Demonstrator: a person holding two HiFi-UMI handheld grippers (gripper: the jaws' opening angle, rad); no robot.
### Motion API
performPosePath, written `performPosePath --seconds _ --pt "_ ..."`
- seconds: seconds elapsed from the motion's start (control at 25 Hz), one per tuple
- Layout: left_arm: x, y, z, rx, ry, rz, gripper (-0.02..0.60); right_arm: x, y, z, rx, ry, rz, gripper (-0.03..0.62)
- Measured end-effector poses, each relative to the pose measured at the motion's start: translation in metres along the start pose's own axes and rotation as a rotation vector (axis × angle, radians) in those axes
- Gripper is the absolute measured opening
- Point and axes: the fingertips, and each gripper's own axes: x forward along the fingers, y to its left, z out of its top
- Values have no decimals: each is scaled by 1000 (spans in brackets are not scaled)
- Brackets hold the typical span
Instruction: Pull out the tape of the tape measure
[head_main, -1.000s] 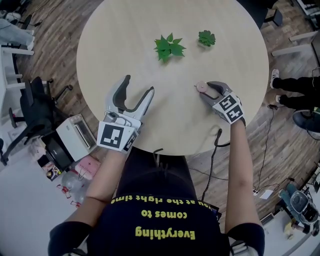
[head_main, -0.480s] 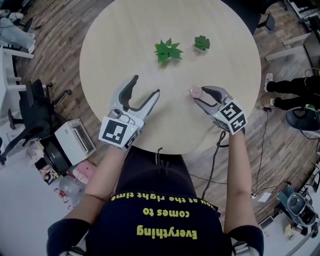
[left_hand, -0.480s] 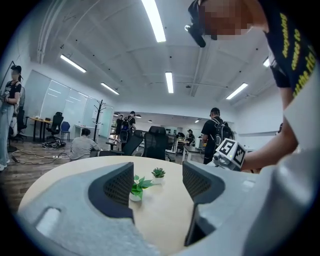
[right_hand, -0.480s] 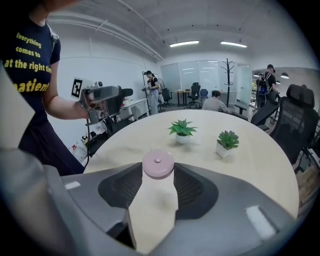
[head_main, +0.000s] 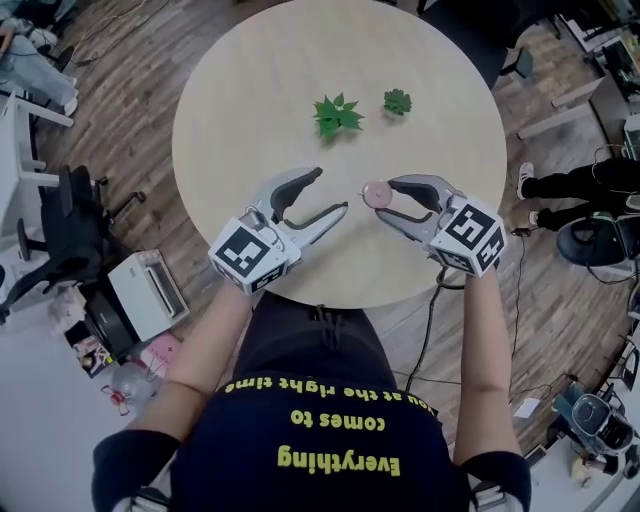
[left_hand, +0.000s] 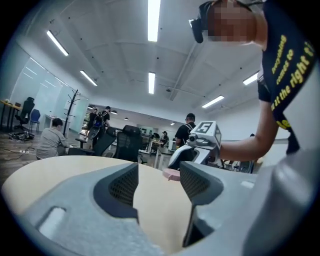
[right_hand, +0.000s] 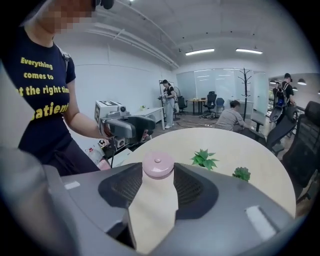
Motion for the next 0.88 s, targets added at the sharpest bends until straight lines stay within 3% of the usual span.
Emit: performPosePath --seconds 0.24,0.4,0.68,0.88 --pt "4 -32 13 48 -5 -170 269 -9 28 34 -106 1 91 209" --pt "6 -53 10 90 39 -275 269 -11 43 44 -155 6 122 210" --pt "-6 -67 15 106 33 -350 268 -13 66 51 -181 8 180 210" --pt "-14 -70 18 112 33 -423 224 -12 77 52 -184 10 230 210"
